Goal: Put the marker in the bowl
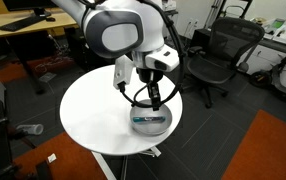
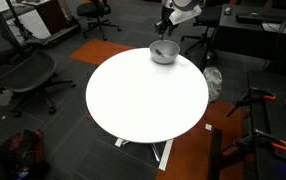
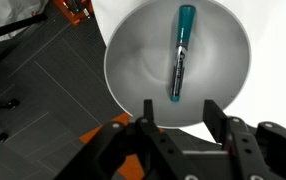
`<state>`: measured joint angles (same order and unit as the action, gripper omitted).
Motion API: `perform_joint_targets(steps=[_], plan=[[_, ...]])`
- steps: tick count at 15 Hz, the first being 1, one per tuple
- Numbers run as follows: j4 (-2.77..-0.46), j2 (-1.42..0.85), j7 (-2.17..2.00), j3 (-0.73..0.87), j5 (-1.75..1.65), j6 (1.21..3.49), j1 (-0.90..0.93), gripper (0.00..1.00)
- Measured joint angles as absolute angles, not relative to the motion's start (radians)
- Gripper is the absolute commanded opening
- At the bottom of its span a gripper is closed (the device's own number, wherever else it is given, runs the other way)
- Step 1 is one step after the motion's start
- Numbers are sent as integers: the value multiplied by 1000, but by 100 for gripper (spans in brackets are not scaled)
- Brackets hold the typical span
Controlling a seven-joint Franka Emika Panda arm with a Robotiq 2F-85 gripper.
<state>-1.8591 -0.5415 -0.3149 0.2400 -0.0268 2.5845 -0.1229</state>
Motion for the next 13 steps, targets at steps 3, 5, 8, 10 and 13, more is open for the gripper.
perform_joint_targets(steps=[3, 5, 8, 10, 13], plan=[[-1845, -550, -315, 239, -25, 2584, -123, 100], [-1841, -552, -315, 238, -25, 2584, -123, 100], [-1837, -556, -315, 236, -24, 2584, -124, 100], [-1833, -559, -315, 235, -24, 2583, -124, 100], [-1832, -563, -315, 235, -24, 2583, -124, 100]])
